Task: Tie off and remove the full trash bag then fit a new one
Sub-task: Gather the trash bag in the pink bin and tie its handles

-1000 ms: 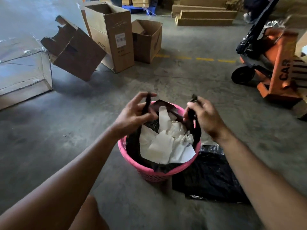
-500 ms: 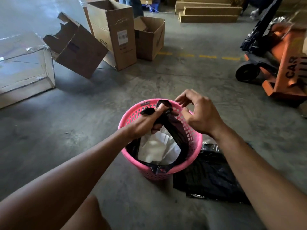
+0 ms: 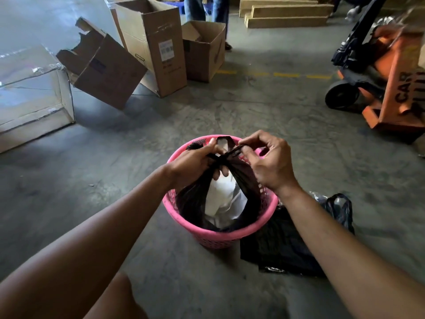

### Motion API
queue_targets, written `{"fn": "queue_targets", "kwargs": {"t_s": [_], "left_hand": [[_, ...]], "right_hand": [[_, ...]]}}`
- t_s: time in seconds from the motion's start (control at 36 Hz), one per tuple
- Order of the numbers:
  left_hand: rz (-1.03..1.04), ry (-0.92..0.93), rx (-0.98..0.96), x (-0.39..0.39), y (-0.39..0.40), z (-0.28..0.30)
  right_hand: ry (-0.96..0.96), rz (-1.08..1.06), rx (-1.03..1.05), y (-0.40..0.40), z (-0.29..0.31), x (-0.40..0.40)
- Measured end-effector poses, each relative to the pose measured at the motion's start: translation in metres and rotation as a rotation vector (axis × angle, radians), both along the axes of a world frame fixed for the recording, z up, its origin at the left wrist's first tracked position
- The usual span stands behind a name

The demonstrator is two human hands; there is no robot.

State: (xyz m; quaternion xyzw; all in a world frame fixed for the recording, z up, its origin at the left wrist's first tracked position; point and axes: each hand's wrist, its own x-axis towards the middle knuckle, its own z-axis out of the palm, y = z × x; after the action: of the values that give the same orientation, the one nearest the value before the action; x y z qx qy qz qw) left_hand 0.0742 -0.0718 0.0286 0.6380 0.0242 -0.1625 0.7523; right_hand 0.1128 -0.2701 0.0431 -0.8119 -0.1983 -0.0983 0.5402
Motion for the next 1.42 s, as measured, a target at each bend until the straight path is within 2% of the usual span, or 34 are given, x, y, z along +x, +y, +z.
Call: {"fn": "queue_targets", "kwargs": {"t_s": [0.08,0.19,0.28,0.33,0.39,0.47,0.53,0.58,0.67,0.75,0.83,0.92,1.0,1.14,1.19,1.28,1.33,1.42], "left_hand": [[0.092,0.084,-0.092,0.000,0.005,-0.006],[0.199,0.193,-0.173,0.005,0.002,-0.007],[0.193,0.146,-0.063,0.006,-0.004,0.000],[0.194,0.027,0.141,0.003,-0.012,0.003],[0.169,-0.176,0.447,-0.005,-0.018,0.003],[0.108,-0.637,0.965,-0.016,-0.015,-0.013],[0.088,-0.844,1.109,-0.025,-0.012,-0.025],[0.073,-0.908,1.147,-0.031,-0.014,-0.032],[0.048,-0.975,1.166,-0.034,-0.018,-0.038],[0.035,-1.021,1.150,-0.036,-0.016,-0.040],[0.033,-1.013,1.156,-0.040,-0.013,-0.040],[0.075,-1.000,1.162,-0.041,-0.013,-0.039],[0.116,-0.975,1.162,-0.044,-0.015,-0.042],[0.163,-0.961,1.070,-0.048,-0.026,-0.040],[0.162,-1.001,1.087,-0.048,-0.026,-0.039],[0.122,-1.050,1.157,-0.046,-0.021,-0.040],[0.091,-1.087,1.199,-0.042,-0.015,-0.041],[0.011,-1.175,1.290,-0.037,-0.004,-0.043]], "right_hand": [[0.100,0.144,0.022,-0.007,0.004,0.003],[0.210,0.377,-0.175,-0.012,-0.007,-0.009],[0.058,0.339,-0.407,-0.007,-0.029,-0.016],[0.035,0.329,-0.513,-0.004,-0.035,-0.017],[0.048,0.360,-0.532,-0.004,-0.031,-0.015],[0.036,0.277,-0.413,-0.009,-0.016,-0.010],[0.020,0.160,-0.314,-0.011,-0.008,-0.003],[-0.041,0.136,-0.323,-0.006,-0.003,-0.001],[-0.085,0.379,-0.358,0.015,-0.003,-0.006],[0.019,0.559,-0.429,0.024,-0.004,-0.008],[0.008,0.488,-0.521,0.019,-0.003,-0.003],[-0.060,0.404,-0.525,0.017,-0.002,-0.001],[-0.175,0.389,-0.522,0.019,-0.001,-0.003],[-0.334,0.342,-0.643,0.020,0.005,-0.006],[-0.269,0.297,-0.607,0.021,0.010,-0.005],[0.015,0.283,-0.423,0.022,0.013,0.000],[0.151,0.338,-0.376,0.022,0.009,0.003],[0.189,0.389,-0.342,0.018,0.006,0.004]]}}
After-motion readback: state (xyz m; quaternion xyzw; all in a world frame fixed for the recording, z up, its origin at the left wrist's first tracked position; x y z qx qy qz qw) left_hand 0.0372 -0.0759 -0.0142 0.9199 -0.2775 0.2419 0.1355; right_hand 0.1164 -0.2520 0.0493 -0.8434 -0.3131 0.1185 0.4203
